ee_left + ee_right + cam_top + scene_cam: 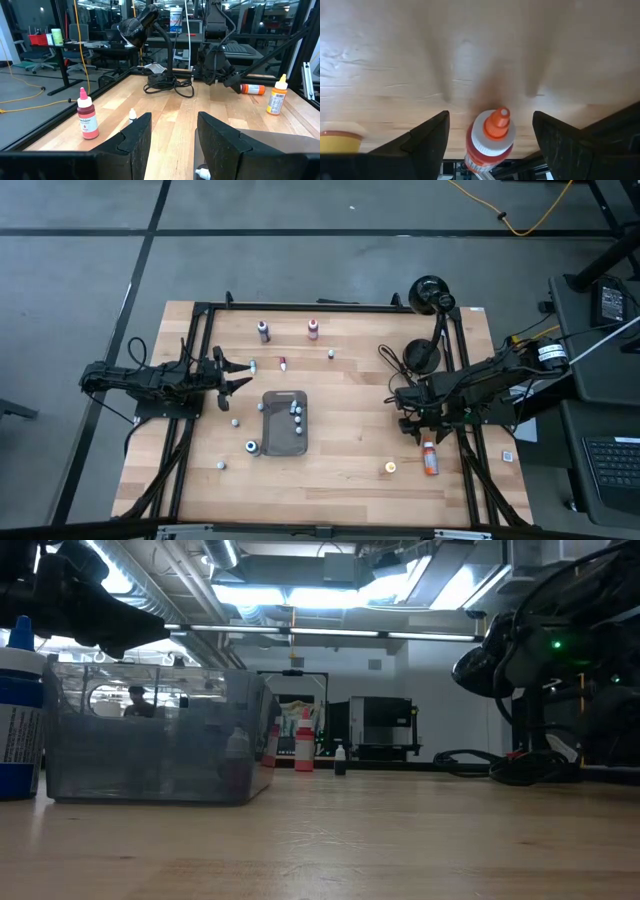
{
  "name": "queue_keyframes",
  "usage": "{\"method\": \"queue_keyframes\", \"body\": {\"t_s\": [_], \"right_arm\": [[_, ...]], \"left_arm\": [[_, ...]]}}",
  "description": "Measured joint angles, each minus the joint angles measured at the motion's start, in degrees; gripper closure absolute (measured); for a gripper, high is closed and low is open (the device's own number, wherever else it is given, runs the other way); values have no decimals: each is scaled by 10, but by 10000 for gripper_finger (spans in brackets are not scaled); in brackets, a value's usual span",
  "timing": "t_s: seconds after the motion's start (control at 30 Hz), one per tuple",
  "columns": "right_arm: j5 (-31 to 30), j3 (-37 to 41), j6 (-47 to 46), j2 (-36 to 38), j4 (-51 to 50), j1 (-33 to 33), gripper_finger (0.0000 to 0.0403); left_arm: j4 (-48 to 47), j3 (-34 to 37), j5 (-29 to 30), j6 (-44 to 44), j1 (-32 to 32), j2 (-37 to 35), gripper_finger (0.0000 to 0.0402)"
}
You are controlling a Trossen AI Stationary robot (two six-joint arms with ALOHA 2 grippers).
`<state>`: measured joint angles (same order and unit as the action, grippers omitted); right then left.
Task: Pick & Place food coloring
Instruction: Put the orange food coloring bottle into the bin
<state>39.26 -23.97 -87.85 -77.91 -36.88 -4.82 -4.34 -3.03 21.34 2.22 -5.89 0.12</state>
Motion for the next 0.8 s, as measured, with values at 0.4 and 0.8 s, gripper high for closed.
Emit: {"method": "queue_keyframes", "body": {"t_s": [0.4,0.8], "right_arm": [[13,0,-6,0,1,-7,204],[-6,0,10,0,7,-7,280]], "left_arm": [[0,0,0,0,0,0,247],[0,0,0,0,0,0,247]]}}
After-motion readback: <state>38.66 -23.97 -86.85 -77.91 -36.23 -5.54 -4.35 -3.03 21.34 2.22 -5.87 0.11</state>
